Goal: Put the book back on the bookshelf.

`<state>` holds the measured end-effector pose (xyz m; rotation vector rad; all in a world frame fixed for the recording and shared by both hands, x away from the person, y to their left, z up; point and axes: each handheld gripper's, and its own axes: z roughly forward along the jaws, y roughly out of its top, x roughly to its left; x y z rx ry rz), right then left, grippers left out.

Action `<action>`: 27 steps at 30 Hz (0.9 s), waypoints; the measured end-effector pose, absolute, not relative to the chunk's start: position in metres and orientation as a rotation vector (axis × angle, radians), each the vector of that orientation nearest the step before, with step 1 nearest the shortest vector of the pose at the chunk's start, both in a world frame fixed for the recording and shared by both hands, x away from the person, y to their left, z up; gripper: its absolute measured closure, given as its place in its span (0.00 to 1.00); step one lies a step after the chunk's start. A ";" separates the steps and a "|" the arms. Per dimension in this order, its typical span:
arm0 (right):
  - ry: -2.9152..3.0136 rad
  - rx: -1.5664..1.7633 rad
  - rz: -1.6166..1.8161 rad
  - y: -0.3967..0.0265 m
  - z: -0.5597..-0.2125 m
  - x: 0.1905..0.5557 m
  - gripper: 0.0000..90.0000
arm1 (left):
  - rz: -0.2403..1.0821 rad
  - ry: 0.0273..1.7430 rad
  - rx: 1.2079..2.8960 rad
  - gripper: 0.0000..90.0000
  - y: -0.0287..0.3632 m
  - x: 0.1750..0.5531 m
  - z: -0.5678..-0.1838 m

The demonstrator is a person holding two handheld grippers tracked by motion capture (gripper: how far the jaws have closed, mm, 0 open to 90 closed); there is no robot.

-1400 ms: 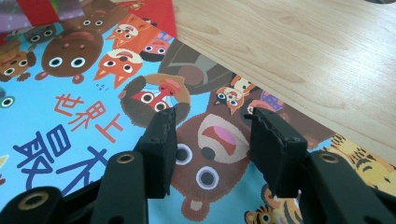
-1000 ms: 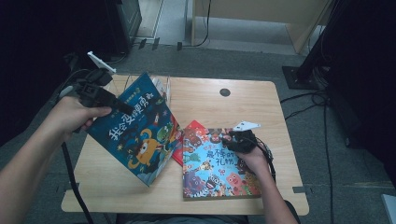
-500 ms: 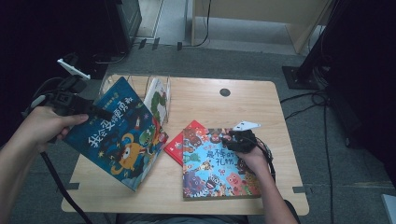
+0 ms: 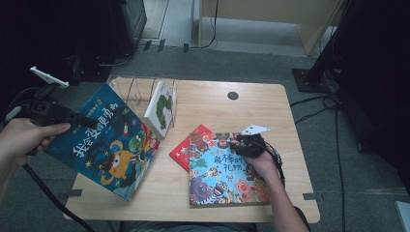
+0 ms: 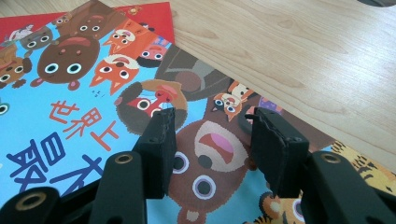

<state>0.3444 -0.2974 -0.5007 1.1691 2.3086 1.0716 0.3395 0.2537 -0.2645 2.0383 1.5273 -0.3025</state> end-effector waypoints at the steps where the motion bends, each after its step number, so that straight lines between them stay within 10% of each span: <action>1: 2.309 1.169 1.072 -0.297 -0.501 0.344 0.56 | -0.300 1.538 2.026 0.90 0.258 0.339 -0.265; 27: 2.307 1.176 1.075 -0.297 -0.501 0.345 0.56 | -0.152 1.786 1.862 0.90 0.315 0.383 -0.256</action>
